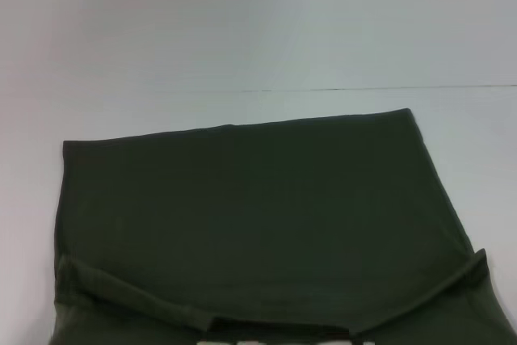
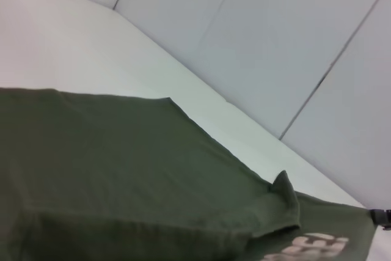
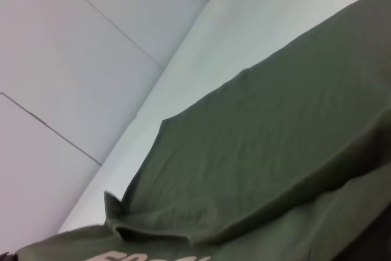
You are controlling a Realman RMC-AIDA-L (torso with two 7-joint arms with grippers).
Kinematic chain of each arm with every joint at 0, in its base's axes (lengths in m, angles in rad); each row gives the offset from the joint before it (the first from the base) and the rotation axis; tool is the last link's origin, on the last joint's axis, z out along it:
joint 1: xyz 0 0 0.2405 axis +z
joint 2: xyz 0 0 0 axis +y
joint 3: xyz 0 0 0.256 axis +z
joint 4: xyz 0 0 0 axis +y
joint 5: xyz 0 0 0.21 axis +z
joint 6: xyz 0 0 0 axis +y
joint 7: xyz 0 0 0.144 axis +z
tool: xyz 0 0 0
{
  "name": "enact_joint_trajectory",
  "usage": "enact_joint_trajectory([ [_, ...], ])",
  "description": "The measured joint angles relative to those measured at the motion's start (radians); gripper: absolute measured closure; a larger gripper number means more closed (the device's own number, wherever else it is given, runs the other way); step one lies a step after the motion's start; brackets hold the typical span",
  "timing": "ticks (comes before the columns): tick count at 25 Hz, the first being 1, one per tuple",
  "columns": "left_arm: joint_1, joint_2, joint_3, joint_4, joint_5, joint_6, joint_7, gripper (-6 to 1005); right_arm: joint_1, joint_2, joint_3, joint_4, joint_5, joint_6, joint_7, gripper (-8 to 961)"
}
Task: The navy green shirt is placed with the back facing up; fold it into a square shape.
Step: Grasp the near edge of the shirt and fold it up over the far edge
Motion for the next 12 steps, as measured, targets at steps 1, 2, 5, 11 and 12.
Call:
enact_joint_trajectory([
  [1, -0.005, 0.001, -0.009, 0.000, 0.000, -0.001, -0.003, 968, 0.004, -0.001, 0.012, 0.001, 0.000, -0.004, -0.003, 873],
  [2, -0.014, 0.002, -0.019, 0.000, 0.000, -0.004, -0.007, 968, 0.011, -0.003, 0.030, 0.002, 0.001, -0.007, -0.006, 871],
  [5, -0.053, 0.010, -0.038, -0.001, 0.000, -0.019, -0.021, 968, 0.053, -0.008, 0.071, 0.010, 0.003, -0.009, -0.008, 867],
  [11, -0.189, 0.028, -0.044, -0.024, 0.000, -0.150, -0.044, 968, 0.200, -0.009, 0.158, 0.028, 0.003, 0.090, -0.008, 859],
  [12, -0.212, 0.032, -0.043, -0.031, 0.000, -0.172, -0.044, 968, 0.200, -0.009, 0.158, 0.028, 0.003, 0.090, -0.008, 858],
])
